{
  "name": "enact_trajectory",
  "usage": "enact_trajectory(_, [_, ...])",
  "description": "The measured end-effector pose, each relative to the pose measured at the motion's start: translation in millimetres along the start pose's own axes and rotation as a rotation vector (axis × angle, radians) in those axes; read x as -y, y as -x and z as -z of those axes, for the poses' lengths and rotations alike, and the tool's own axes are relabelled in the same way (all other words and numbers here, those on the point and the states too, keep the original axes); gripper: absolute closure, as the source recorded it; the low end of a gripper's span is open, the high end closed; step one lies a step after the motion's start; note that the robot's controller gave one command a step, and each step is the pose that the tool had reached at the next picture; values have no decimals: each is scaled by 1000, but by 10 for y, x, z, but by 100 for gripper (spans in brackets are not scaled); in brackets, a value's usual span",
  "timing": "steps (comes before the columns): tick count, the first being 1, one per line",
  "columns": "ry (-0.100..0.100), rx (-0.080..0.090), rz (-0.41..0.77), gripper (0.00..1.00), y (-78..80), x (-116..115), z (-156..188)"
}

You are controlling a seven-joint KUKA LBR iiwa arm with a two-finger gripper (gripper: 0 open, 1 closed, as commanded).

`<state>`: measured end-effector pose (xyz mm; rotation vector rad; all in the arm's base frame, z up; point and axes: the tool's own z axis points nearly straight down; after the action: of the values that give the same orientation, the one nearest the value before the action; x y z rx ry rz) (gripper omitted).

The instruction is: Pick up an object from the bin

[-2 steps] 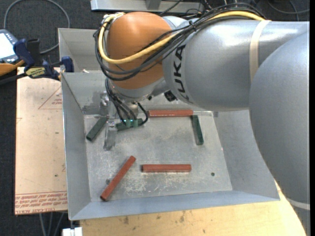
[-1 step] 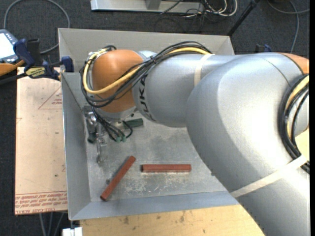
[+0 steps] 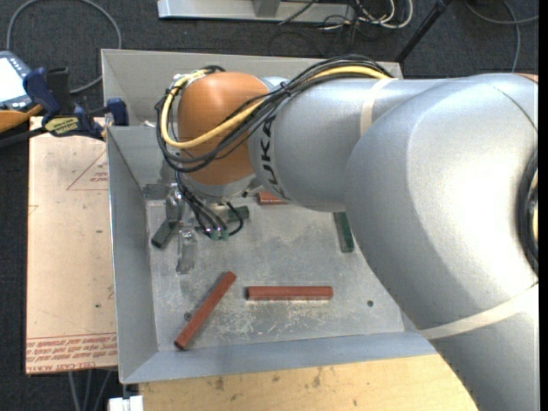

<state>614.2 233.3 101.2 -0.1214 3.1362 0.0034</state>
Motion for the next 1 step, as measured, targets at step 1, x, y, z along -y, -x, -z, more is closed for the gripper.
enact_trajectory(1, [0, 1, 444, 0, 114, -80, -8])
